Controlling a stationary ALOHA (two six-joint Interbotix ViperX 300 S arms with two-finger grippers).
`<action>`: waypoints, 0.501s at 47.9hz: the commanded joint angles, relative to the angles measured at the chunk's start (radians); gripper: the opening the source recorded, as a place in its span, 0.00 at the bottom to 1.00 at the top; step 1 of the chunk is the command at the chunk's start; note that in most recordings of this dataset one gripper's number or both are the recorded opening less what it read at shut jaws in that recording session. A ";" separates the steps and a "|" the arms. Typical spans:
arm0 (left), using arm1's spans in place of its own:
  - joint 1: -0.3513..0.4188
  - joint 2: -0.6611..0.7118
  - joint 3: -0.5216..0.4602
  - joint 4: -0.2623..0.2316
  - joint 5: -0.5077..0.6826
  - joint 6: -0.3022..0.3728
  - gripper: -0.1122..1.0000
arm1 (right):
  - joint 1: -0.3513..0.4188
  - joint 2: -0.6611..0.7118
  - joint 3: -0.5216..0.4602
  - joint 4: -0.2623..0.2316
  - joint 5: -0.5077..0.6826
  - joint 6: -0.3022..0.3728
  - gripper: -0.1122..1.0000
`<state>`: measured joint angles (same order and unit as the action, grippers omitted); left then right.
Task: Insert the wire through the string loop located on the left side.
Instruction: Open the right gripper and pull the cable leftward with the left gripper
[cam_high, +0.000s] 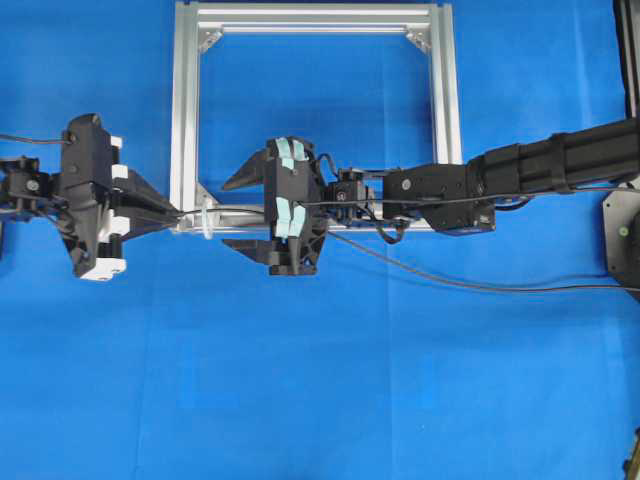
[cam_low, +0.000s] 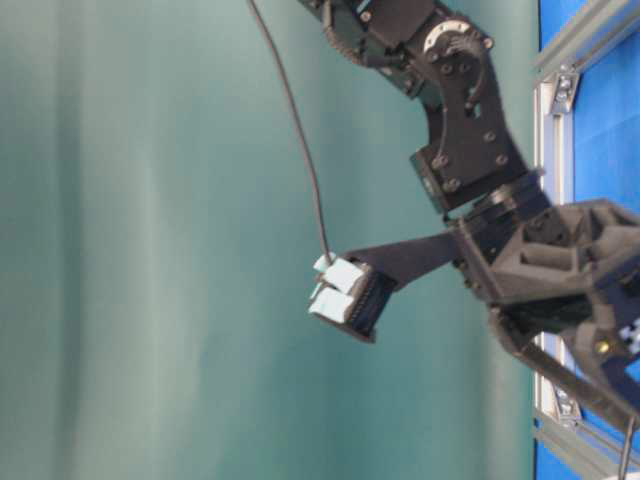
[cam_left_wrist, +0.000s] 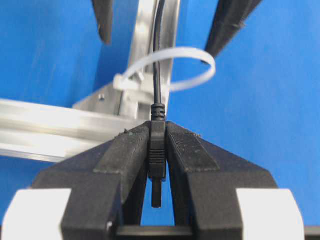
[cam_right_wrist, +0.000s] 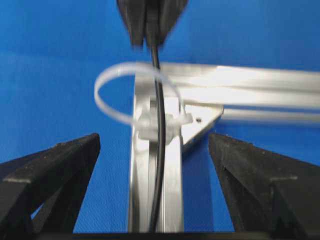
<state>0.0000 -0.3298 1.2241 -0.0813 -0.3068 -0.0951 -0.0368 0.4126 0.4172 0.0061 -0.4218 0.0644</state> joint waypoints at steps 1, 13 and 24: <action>-0.014 -0.086 -0.012 0.002 0.086 -0.002 0.17 | 0.003 -0.041 -0.002 0.002 -0.011 0.002 0.96; -0.018 -0.301 0.006 0.003 0.284 -0.002 0.17 | 0.003 -0.044 0.003 0.002 -0.011 0.000 0.96; -0.026 -0.486 0.038 0.002 0.431 -0.006 0.17 | 0.003 -0.046 0.005 0.002 -0.012 0.000 0.96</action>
<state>-0.0199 -0.7655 1.2671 -0.0828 0.0828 -0.0997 -0.0353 0.4126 0.4280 0.0061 -0.4234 0.0644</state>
